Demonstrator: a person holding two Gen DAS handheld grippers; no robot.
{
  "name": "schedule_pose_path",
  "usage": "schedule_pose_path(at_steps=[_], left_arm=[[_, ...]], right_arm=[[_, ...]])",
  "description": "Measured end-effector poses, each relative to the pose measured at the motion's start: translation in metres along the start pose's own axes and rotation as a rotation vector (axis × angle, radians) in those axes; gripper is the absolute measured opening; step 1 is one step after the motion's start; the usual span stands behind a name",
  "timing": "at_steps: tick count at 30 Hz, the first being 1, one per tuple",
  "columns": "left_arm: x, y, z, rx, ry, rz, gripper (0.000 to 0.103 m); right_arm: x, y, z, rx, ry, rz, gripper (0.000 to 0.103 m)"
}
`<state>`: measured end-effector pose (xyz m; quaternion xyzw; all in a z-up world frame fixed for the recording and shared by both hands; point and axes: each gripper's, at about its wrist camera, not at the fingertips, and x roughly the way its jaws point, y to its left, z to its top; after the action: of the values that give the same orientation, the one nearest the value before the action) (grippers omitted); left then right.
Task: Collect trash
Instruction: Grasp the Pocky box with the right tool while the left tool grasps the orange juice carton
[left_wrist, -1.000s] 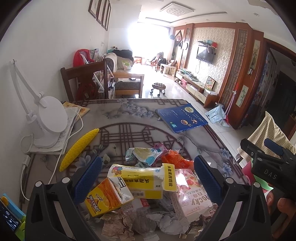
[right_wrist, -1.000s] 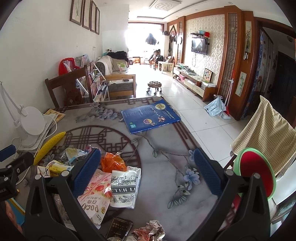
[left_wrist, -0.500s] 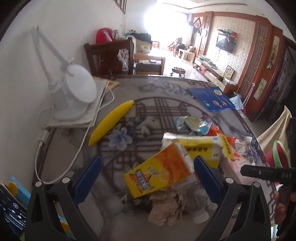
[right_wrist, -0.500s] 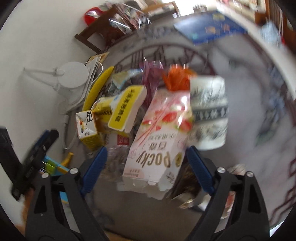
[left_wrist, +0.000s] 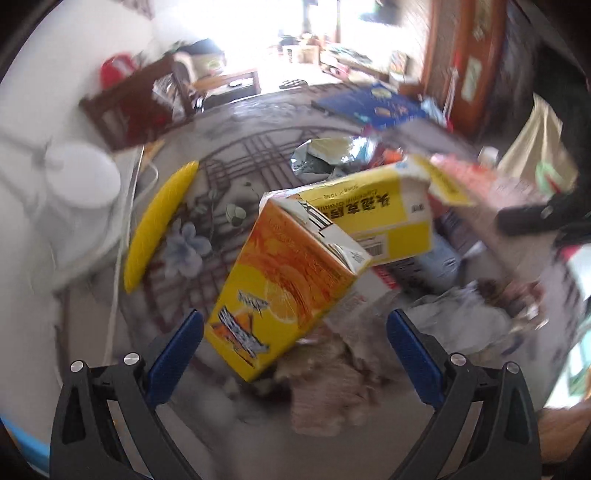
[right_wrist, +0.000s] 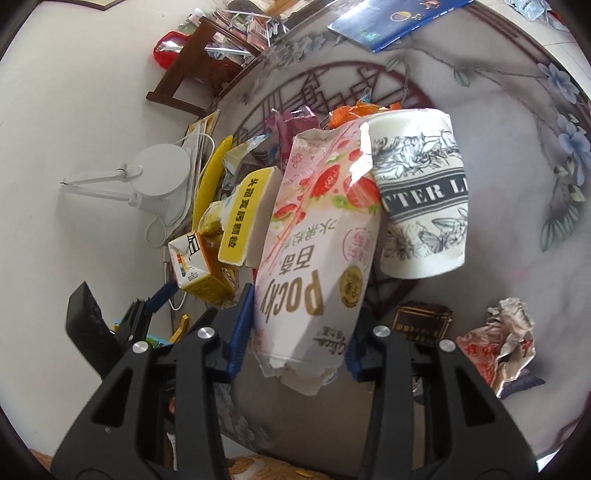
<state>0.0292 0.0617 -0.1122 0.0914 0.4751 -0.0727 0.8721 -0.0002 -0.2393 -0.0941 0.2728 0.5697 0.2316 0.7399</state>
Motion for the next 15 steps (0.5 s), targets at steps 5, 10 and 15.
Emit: schedule_pose_path(at_steps=[5,10,15], left_arm=[[0.01,0.019,0.019,-0.008,0.009,-0.046,0.095],[0.029,0.033,0.028,-0.067,0.035,-0.105,0.071],[0.032,0.039,0.027,-0.132,0.029,-0.127,0.067]], right_arm=[[-0.001,-0.006,-0.006,0.01,0.009,-0.002,0.041],[0.001,-0.003,0.001,0.007,0.016,-0.001,0.041],[0.021,0.014,0.018,0.005,0.028,-0.008,0.041]])
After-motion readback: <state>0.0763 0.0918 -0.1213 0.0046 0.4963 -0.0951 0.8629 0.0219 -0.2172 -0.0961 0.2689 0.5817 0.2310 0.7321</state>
